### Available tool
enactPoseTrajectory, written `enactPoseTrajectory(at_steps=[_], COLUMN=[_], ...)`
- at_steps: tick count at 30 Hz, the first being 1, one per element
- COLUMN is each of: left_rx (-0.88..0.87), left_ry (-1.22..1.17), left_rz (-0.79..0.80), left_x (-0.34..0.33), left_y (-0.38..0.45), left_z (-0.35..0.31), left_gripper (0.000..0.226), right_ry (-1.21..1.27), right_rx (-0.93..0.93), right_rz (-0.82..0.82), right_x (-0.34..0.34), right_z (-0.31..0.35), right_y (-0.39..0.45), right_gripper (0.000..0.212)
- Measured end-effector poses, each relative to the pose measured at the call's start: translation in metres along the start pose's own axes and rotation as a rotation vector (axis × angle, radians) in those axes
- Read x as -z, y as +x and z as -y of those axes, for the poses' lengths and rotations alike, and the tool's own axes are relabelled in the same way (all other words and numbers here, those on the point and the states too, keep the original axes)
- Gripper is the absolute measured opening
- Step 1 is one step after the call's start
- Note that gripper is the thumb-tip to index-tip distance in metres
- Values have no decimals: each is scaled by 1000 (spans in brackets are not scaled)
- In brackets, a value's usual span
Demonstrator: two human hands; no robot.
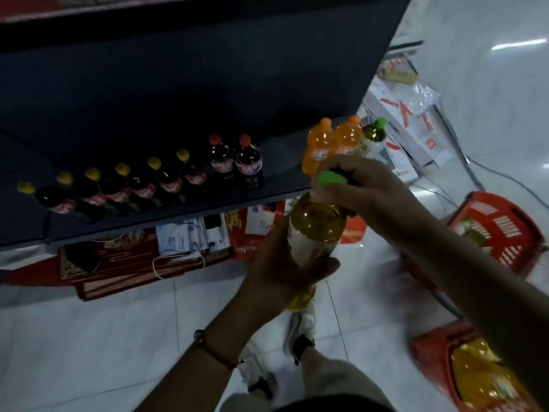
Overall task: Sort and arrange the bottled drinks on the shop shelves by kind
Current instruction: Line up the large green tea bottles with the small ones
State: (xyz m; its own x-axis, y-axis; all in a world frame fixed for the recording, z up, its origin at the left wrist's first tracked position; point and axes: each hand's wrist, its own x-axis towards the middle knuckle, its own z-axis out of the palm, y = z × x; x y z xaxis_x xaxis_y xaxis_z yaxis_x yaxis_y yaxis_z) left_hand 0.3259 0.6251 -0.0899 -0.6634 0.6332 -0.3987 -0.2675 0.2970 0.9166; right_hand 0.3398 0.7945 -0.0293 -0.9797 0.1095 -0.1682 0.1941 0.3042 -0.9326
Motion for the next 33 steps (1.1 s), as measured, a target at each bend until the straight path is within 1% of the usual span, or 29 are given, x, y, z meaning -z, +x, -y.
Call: enactPoseTrajectory(at_steps=[2, 3, 5, 7, 9, 10, 12, 14, 17, 20, 23, 25, 27, 29, 30, 32, 33], left_rx=[-8, -9, 10, 48, 58, 48, 10, -14, -36, 1, 65, 94, 94, 57, 18, -80, -113], left_ry=[4, -21, -190, -379, -508, -542, -549, -557, -606, -776, -946, -1007, -1015, -983, -930, -706, -565], left_rz=[-17, -33, -58, -70, -73, -69, -42, -43, -145, -283, -340, -363, -373, -346, -317, -259, -246], left_x=[7, 12, 25, 41, 59, 68, 85, 98, 117, 135, 152, 160, 167, 172, 174, 176, 177], left_y=[-33, -49, -78, -100, -122, -133, -152, -168, -188, -201, -210, -212, -215, -220, -224, -229, -231], left_z=[-8, -12, -16, -17, -20, -21, -25, -24, -20, -17, -12, -7, -2, 1, 2, 2, 0], left_gripper=[72, 70, 61, 55, 62, 65, 63, 59, 56, 50, 41, 43, 49, 47, 42, 33, 39], right_ry=[79, 104, 171, 352, 597, 705, 805, 745, 521, 336, 166, 62, -16, 0, 69, 303, 431], right_rx=[-18, -40, -114, -288, -477, -516, -487, -471, -437, -406, -398, -354, -316, -320, -356, -475, -531], right_rz=[-85, -130, -171, -99, 35, 81, 112, 70, 53, 51, 62, 66, 81, 118, 148, 226, 257], right_x=[-22, -35, -65, -99, -133, -147, -166, -179, -201, -223, -243, -255, -262, -263, -262, -259, -259], right_z=[14, 19, 22, 23, 30, 34, 43, 54, 74, 93, 105, 109, 110, 107, 105, 103, 103], right_y=[-28, -43, -73, -103, -129, -137, -148, -151, -151, -151, -148, -148, -148, -147, -146, -144, -143], right_gripper=[20, 23, 35, 39, 40, 43, 53, 53, 63, 61, 60, 55, 53, 56, 59, 63, 60])
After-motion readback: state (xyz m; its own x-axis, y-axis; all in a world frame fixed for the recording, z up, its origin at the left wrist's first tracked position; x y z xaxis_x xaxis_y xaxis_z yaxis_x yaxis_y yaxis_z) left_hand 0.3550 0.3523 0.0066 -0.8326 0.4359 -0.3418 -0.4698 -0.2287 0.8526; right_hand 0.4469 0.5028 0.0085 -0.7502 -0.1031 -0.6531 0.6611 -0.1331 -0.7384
